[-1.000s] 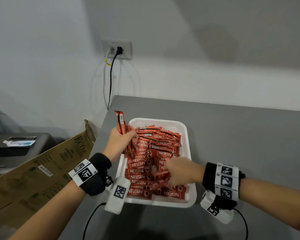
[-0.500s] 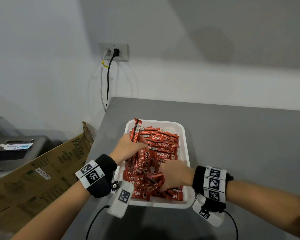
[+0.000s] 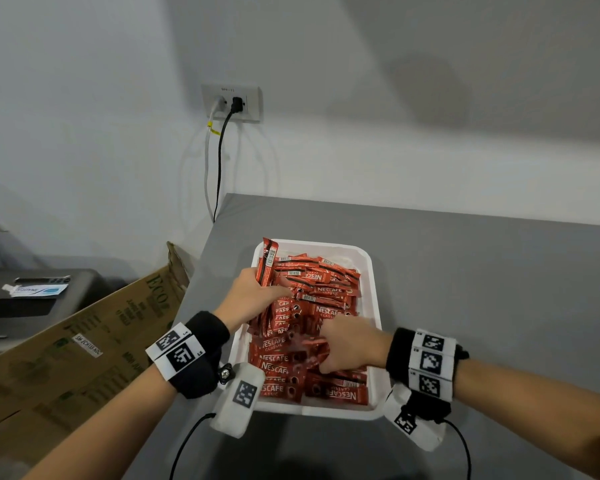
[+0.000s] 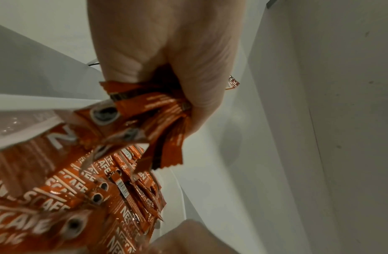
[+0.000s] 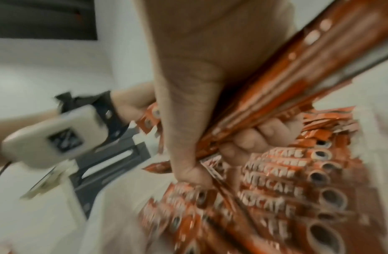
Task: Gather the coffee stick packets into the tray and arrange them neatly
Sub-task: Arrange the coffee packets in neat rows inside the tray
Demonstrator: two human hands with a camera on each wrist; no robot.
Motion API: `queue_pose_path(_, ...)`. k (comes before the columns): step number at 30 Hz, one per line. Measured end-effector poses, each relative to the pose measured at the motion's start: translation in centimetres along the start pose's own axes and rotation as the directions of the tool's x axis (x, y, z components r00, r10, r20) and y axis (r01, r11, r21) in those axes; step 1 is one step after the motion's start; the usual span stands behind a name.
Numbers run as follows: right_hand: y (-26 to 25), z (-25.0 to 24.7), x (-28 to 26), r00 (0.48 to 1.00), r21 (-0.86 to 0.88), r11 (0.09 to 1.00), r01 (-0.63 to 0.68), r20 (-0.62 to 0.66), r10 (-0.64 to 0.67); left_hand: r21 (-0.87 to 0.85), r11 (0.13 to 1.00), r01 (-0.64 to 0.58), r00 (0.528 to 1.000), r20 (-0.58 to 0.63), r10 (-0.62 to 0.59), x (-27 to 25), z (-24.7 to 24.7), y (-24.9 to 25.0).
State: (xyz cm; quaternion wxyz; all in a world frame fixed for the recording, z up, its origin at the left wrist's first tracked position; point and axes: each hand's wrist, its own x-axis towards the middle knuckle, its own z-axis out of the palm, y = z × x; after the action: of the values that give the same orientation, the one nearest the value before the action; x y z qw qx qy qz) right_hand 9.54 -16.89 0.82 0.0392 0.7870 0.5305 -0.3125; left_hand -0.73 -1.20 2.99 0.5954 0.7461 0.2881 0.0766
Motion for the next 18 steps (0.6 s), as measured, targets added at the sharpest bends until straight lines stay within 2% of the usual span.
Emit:
queue_pose_path(2,1.2,-1.2,0.1,1.000,0.308,0.951,0.018,-0.011,-0.016,0.005,1.000,-0.005,1.000,0.000,0.005,0.1,-0.2,-0.2)
queue_pose_path(4,1.9,-2.5,0.2,0.996,0.446,0.893,0.058,-0.091,-0.019,0.003,1.000,-0.002,0.997,0.079,0.002,0.0,0.0,-0.2)
queue_pose_path(7,2.1,-3.3,0.4,0.992,0.504,0.858,0.098,-0.121,-0.043,-0.015,0.999,-0.028,0.983,0.179,0.031,-0.3,0.9,0.2)
queue_pose_path(11,1.9,-3.3,0.6,0.993,0.544,0.833,0.103,-0.108,-0.052,0.078,0.996,-0.045,0.989,0.142,0.033,-0.1,0.9,0.5)
queue_pose_path(15,2.5,-3.4,0.2,0.986,0.641,0.757,0.127,-0.166,-0.026,0.039,0.999,0.037,0.997,0.069,-0.040,0.0,0.4,-0.2)
queue_pose_path(18,3.0,-3.2,0.1,0.980,0.649,0.748,0.138,-0.200,-0.008,-0.062,0.991,0.116,0.986,0.130,-0.107,-0.2,0.4,-0.4)
